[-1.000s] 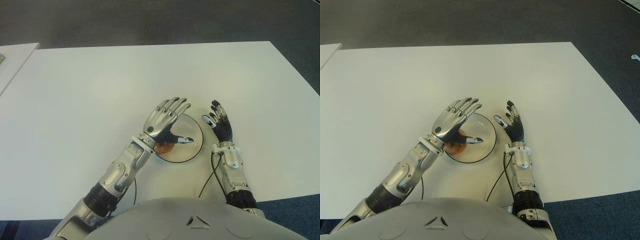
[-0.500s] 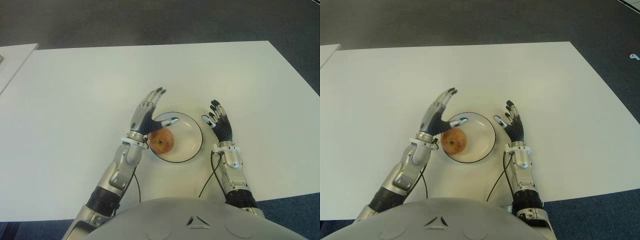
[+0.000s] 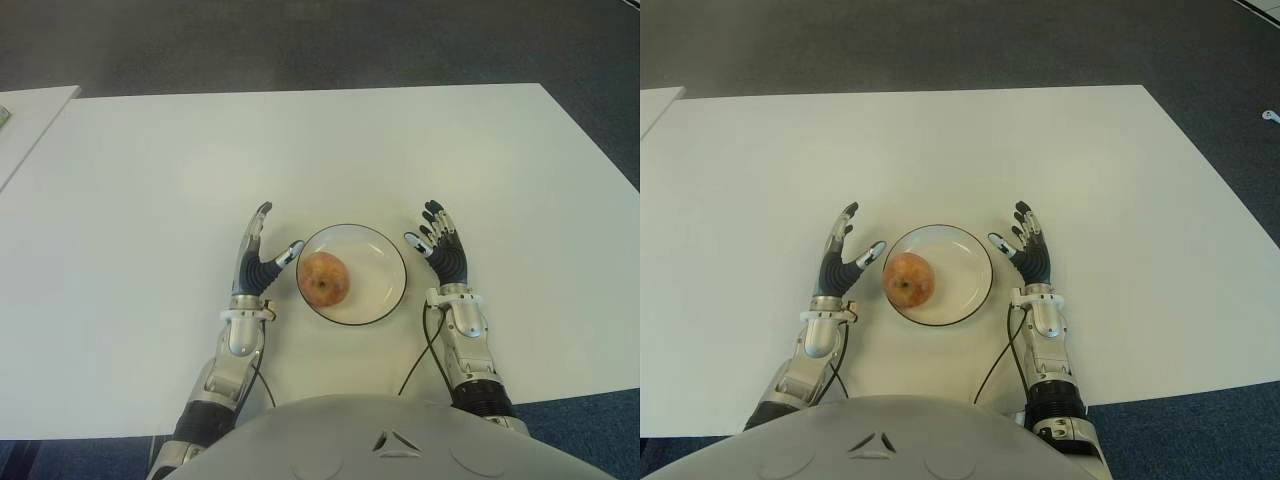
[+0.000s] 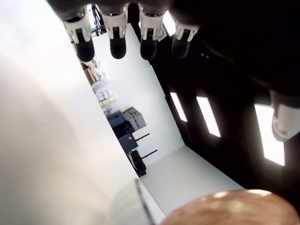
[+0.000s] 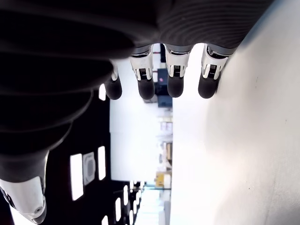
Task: Put the apples into the plate.
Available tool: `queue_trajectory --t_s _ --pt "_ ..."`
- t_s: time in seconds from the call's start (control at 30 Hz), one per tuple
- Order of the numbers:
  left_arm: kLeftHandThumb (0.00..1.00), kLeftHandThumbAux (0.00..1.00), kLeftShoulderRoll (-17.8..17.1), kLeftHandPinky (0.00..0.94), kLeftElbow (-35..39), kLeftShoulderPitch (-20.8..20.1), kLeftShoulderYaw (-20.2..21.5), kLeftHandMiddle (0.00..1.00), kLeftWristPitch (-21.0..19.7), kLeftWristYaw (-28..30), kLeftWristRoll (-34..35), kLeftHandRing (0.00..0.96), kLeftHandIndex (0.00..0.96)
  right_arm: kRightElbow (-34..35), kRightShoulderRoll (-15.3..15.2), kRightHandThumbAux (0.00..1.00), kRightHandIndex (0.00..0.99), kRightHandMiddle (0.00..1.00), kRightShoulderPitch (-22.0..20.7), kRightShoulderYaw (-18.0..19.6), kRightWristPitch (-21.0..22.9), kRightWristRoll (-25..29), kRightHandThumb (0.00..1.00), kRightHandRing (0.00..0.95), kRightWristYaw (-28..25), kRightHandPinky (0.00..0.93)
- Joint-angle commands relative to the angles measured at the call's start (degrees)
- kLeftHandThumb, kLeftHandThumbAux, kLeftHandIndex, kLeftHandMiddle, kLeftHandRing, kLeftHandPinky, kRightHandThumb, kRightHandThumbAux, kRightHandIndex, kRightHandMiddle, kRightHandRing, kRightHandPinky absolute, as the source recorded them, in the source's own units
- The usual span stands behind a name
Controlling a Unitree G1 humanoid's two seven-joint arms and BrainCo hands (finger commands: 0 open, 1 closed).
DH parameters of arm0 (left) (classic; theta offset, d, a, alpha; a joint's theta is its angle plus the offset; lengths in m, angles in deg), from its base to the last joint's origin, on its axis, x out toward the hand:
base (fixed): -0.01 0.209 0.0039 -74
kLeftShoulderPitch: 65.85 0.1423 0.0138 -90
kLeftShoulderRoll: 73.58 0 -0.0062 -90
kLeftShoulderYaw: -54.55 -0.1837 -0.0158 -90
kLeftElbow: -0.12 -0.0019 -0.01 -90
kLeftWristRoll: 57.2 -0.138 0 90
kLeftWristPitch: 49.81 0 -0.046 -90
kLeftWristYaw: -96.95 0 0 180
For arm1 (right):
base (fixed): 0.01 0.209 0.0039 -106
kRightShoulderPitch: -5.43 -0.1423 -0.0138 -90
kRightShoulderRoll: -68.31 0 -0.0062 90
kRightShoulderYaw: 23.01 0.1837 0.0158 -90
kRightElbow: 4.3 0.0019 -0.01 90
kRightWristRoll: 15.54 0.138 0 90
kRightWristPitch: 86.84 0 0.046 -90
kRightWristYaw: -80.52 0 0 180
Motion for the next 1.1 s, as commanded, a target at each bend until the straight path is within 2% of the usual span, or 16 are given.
queue_trajectory --t_s 0.03,0.3,0.43,0.53,0.7,0.87,1.1 --pt "0.000 0.434 -0.9 0.000 -3.7 1.4 1.0 0.000 2.1 -2.8 -2.1 0.000 0.011 -2.0 -0.1 0.658 0.000 0.000 2.9 0.0 2.9 0.2 0.143 0.000 -0.7 0.000" --pt "0.000 0.467 0.2 0.000 -6.3 1.9 1.1 0.002 -1.7 -2.7 -1.9 0.000 0.041 -0.4 -1.1 0.660 0.000 0.000 3.5 0.2 3.3 1.0 0.136 0.000 -3.1 0.000" --pt "0.000 0.510 1.7 0.004 -6.4 2.0 1.0 0.019 -1.4 -0.3 1.4 0.002 0.058 0.3 -1.4 0.661 0.000 0.000 3.9 0.2 3.6 1.3 0.131 0.000 -4.0 0.000" --pt "0.000 0.543 4.4 0.007 -6.2 2.5 0.4 0.032 -0.9 3.8 7.1 0.010 0.068 0.9 -1.6 0.660 0.000 0.000 4.2 0.2 3.8 1.7 0.128 0.000 -4.9 0.000" --pt "0.000 0.579 6.7 0.011 -5.1 4.4 0.2 0.044 -1.5 9.6 14.4 0.018 0.083 1.3 -1.7 0.659 0.000 0.000 4.4 0.4 4.0 2.6 0.129 0.000 -6.0 0.000" --pt "0.000 0.583 9.0 0.027 -4.4 6.8 0.3 0.048 -2.1 12.5 17.5 0.023 0.088 1.0 -1.6 0.661 0.000 0.000 4.2 0.8 3.8 3.8 0.134 0.000 -6.9 0.000" --pt "0.000 0.570 10.9 0.027 -4.6 7.2 1.0 0.040 -2.8 14.8 20.1 0.022 0.075 0.0 -1.4 0.660 0.000 0.000 3.9 1.1 3.4 4.8 0.148 0.000 -8.0 0.000"
